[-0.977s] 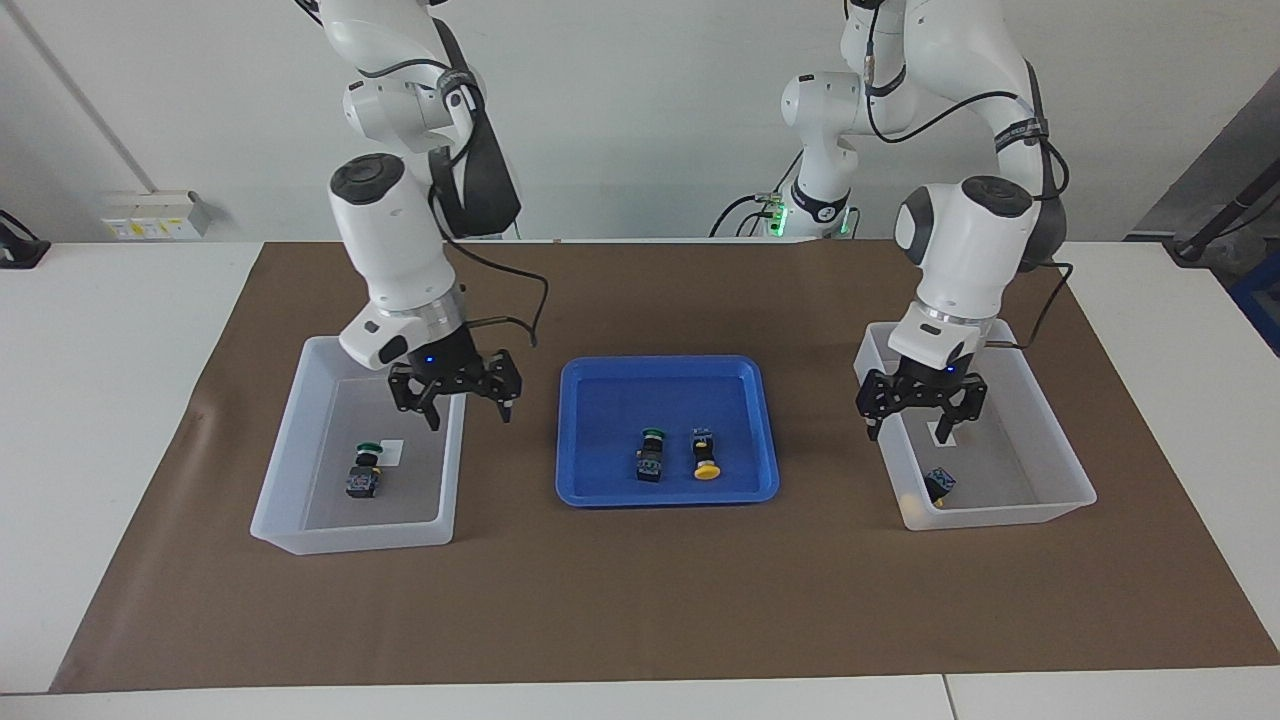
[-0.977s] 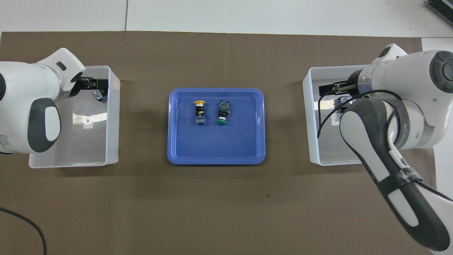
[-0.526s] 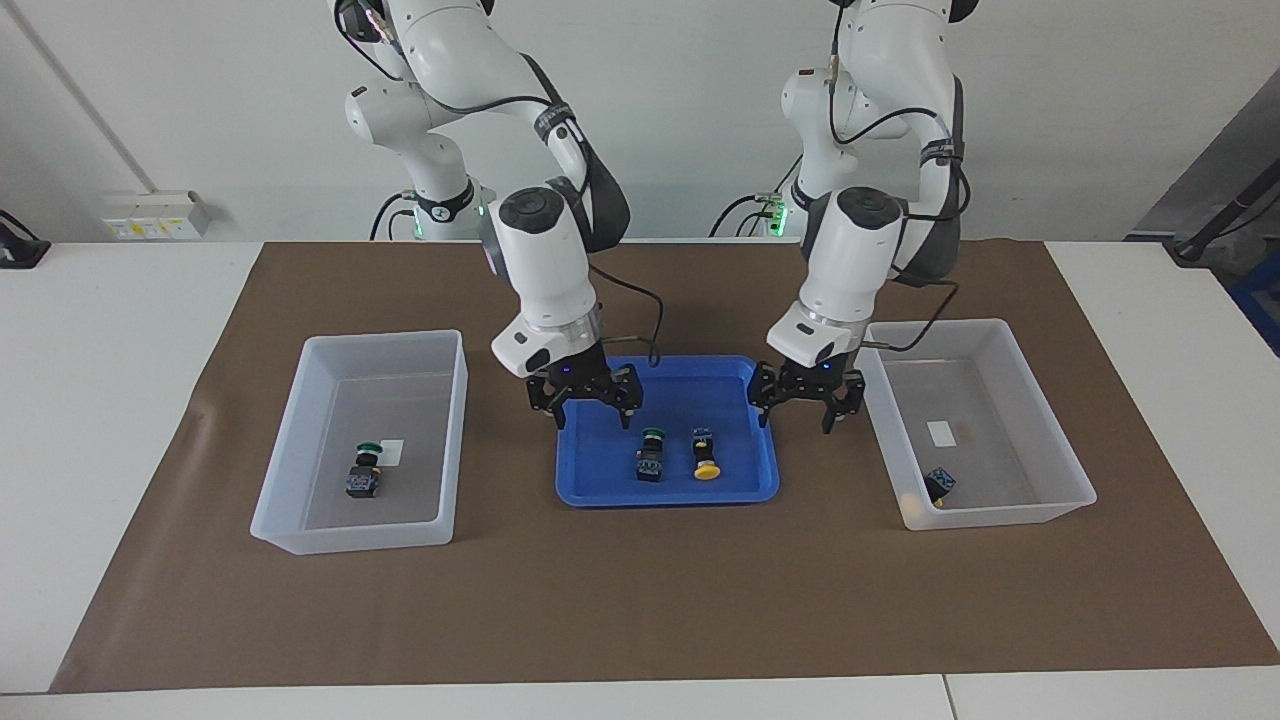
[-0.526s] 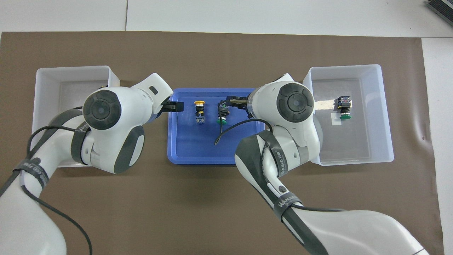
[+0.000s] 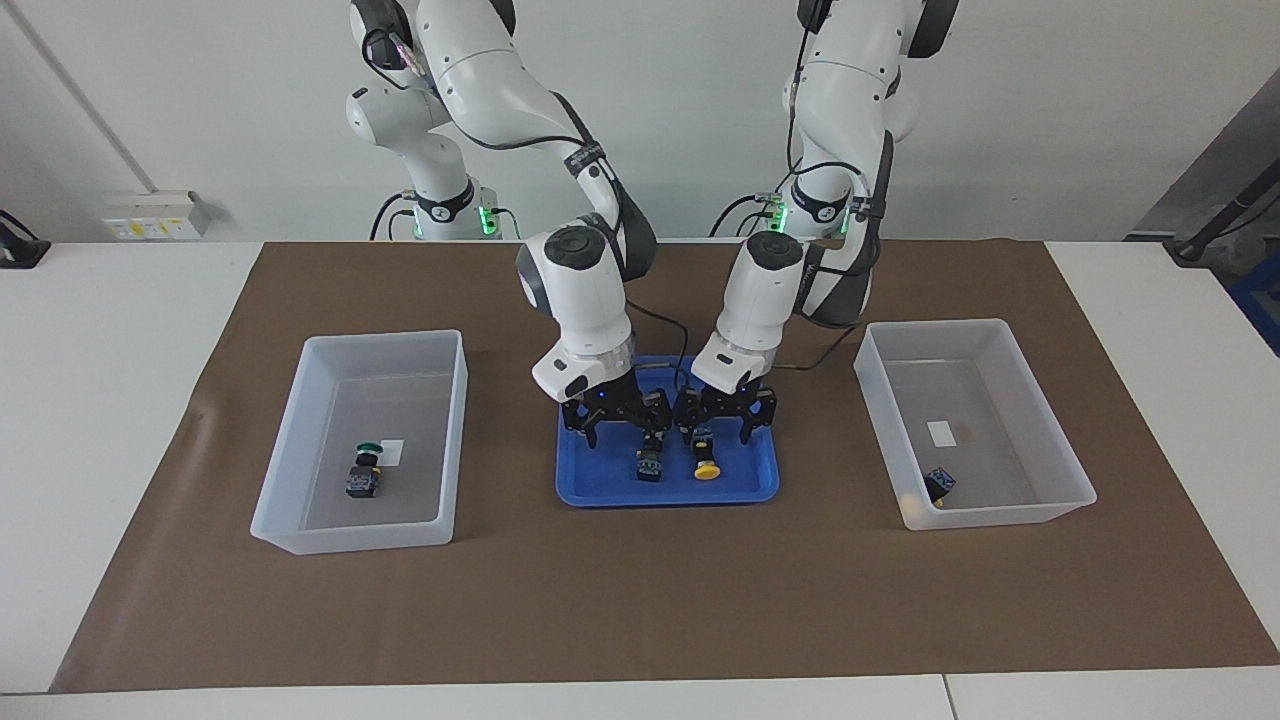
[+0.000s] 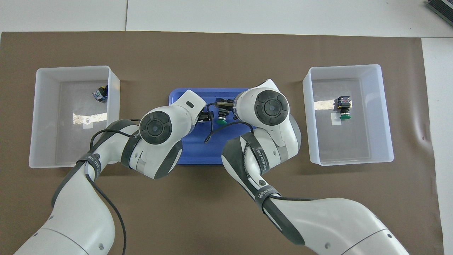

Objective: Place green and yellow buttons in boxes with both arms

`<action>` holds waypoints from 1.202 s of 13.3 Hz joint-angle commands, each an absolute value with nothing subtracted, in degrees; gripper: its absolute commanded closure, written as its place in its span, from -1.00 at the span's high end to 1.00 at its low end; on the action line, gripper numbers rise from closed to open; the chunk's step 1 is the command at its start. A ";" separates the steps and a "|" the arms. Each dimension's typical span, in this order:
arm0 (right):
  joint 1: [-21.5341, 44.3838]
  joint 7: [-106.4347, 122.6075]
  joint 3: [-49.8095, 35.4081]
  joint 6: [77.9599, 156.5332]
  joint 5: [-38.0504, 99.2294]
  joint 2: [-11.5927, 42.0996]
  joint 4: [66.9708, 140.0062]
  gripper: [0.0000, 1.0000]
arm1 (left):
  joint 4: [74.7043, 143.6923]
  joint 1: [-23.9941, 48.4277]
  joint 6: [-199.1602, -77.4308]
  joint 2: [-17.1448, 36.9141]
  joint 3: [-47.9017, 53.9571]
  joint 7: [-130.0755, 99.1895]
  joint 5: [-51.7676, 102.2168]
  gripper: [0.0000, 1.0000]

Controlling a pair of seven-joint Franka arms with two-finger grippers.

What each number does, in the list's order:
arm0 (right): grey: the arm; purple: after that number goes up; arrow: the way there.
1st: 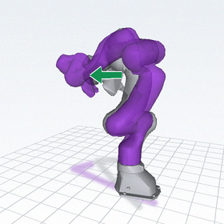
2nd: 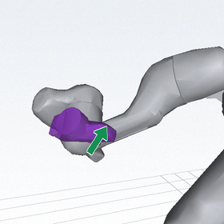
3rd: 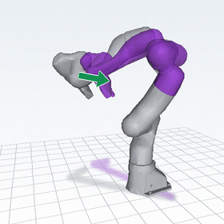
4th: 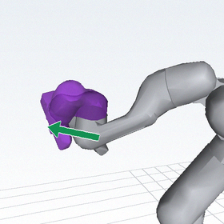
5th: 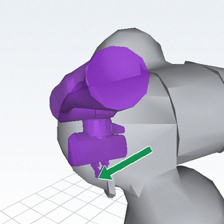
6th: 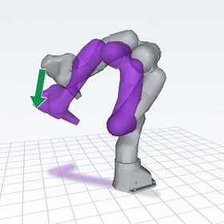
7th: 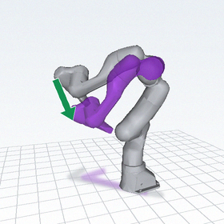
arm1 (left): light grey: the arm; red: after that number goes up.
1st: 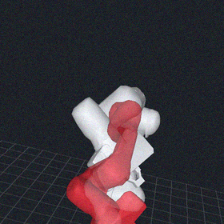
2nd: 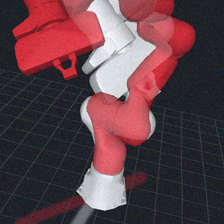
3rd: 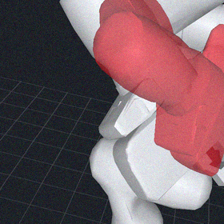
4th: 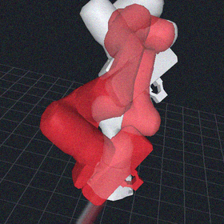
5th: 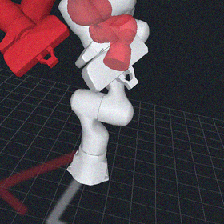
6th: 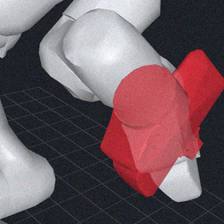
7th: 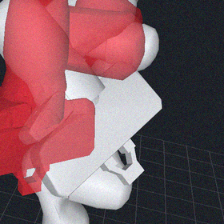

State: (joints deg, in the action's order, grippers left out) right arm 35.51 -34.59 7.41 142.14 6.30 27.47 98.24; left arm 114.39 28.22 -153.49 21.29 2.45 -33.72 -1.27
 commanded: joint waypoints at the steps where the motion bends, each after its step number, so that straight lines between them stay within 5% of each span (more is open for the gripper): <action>1: 34.63 -33.93 7.03 142.29 6.68 27.86 97.56 1.00 | 115.66 29.71 -153.99 20.48 1.58 -37.35 -1.85 0.09; 3: 34.63 -33.84 7.03 142.38 6.68 27.86 97.56 1.00 | 115.40 29.71 -152.85 20.39 1.41 -37.53 -1.93 -0.70; 4: 34.98 -34.01 7.03 142.47 6.68 27.95 97.56 1.00 | 114.88 29.53 -152.32 20.22 1.23 -37.44 -2.19 -0.95; 11: 35.33 -34.45 5.81 147.46 8.78 30.31 97.30 1.00 | 114.87 21.29 -144.76 11.44 0.88 -27.18 -2.29 -1.00; 16: 37.00 -33.84 5.27 153.00 7.91 33.48 97.38 1.00 | 113.38 12.15 -143.70 9.93 0.88 -14.62 -2.29 -1.00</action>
